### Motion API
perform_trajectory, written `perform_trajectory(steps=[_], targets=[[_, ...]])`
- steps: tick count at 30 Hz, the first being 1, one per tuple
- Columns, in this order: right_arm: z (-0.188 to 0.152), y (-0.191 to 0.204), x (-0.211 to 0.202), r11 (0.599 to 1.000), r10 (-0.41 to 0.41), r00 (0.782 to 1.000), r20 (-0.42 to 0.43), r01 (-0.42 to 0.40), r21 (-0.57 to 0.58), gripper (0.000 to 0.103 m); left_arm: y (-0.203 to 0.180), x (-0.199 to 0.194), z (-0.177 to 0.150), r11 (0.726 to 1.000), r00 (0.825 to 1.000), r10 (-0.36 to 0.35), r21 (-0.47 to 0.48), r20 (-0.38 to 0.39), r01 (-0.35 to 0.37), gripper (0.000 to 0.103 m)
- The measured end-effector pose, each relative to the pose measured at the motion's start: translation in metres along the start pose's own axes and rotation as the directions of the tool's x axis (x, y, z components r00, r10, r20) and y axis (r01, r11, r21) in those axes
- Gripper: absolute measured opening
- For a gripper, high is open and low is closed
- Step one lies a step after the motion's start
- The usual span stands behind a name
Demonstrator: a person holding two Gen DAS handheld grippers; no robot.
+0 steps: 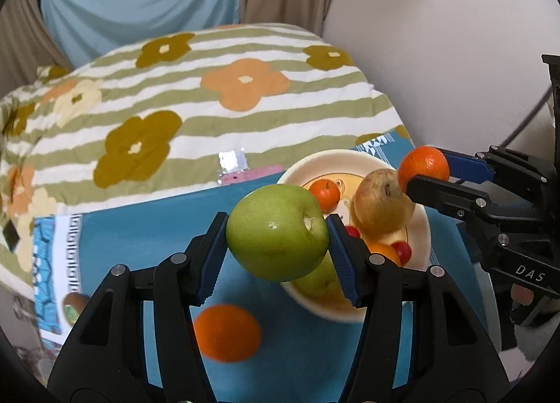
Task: Organize fruits
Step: 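Carry the green apple into the bowl with the left gripper while the right carries the tangerine, then open both grippers over the bowl and pull them back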
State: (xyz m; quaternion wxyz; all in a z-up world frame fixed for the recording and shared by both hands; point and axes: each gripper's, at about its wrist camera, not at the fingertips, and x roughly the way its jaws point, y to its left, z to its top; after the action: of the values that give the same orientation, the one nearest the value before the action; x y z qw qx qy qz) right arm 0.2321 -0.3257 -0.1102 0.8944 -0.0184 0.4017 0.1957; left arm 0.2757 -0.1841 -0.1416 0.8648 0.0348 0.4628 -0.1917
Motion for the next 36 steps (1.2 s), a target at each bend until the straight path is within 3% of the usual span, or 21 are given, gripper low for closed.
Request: perform_trajectory(steps=[9,16,17,18,20,36], targets=[[0.008,-0.047,0.039,0.996,0.079,0.996,-0.046,-0.077,0.054,0.033,-0.012,0.058,0.011,0.999,0.996,-0.015,-0.031,-0.090,0.012,0.060],[0.010,-0.064,0.056,0.989,0.120,0.990,-0.067,-0.113,0.096,0.033,-0.019,0.075,0.012,1.000,0.993,-0.001,-0.019,-0.119,-0.001,0.061],[0.010,-0.064,0.057,0.989,0.123,0.990,-0.069,-0.116,0.095,0.033,-0.019,0.073,0.012,1.000,0.994,-0.009,-0.022,-0.113,0.006,0.068],[0.011,-0.065,0.058,0.989,0.125,0.990,-0.070,-0.118,0.094,0.033,-0.018,0.071,0.013,1.000,0.994,-0.010,-0.024,-0.106,0.008,0.087],[0.012,-0.066,0.059,0.988,0.130,0.989,-0.070,-0.123,0.094,0.033,-0.017,0.063,0.014,1.000,0.997,0.008,-0.026,-0.078,-0.010,0.103],[0.021,-0.070,0.088,0.979,0.187,0.972,-0.141,-0.173,0.105,0.033,0.017,0.017,-0.008,0.987,0.991,0.119,-0.099,-0.053,-0.124,0.103]])
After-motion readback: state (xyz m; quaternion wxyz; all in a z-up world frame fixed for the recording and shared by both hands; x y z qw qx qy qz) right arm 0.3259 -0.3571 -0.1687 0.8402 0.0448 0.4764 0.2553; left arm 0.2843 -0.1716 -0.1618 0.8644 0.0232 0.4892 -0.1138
